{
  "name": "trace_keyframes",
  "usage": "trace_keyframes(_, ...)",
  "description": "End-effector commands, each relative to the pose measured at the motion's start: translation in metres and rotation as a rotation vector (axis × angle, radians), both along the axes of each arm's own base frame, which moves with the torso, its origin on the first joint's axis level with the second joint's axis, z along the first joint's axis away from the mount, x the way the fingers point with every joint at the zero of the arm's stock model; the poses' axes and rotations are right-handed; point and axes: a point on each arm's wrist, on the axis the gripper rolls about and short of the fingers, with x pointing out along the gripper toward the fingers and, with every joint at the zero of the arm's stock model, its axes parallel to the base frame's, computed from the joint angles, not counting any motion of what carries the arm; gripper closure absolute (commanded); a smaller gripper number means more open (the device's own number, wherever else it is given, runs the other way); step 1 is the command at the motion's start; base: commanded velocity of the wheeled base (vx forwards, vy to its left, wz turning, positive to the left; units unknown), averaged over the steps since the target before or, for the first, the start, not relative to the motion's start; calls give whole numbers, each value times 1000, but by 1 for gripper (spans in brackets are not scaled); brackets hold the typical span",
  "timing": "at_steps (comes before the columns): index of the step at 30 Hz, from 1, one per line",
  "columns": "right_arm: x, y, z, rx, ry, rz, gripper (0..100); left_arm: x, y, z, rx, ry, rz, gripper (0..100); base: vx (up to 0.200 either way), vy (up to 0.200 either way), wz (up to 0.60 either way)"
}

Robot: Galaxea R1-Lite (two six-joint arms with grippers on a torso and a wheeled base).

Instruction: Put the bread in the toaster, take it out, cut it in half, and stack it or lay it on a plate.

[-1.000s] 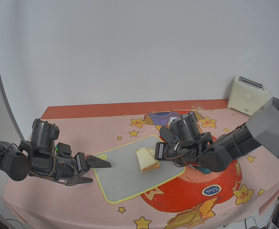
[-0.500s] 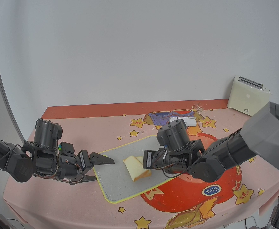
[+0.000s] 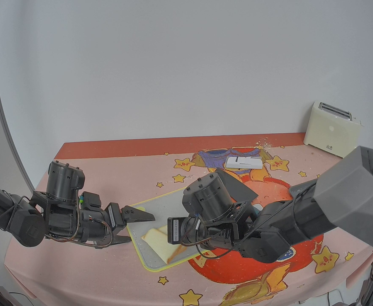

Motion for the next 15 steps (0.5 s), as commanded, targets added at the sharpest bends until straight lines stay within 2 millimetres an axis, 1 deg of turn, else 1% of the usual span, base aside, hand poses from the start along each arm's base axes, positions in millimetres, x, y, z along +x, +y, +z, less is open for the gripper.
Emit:
trace_keyframes(1,7,-6,2,1,-8,-28,100,-2,-1,-4,7,23,-4,0,0,0,0)
trace_keyframes(4,17,-19,4,-7,-12,-75,100,-3,-1,-4,8,26,-7,0,0,0,0)
trace_keyframes(5,20,-27,5,-15,-11,-92,100,-3,-1,-4,7,25,-8,0,0,0,0)
trace_keyframes(7,21,-34,8,-16,-11,-105,100,-3,-1,-3,6,22,-8,0,0,0,0)
trace_keyframes(10,13,-44,9,-32,1,-107,100,-3,-1,-3,6,23,-8,0,0,0,0)
trace_keyframes(12,5,-52,7,-52,18,-105,100,-3,-1,-3,7,22,-9,0,0,0,0)
trace_keyframes(15,-8,-59,4,-73,38,-92,100,-4,-1,-3,7,26,-8,0,0,0,0)
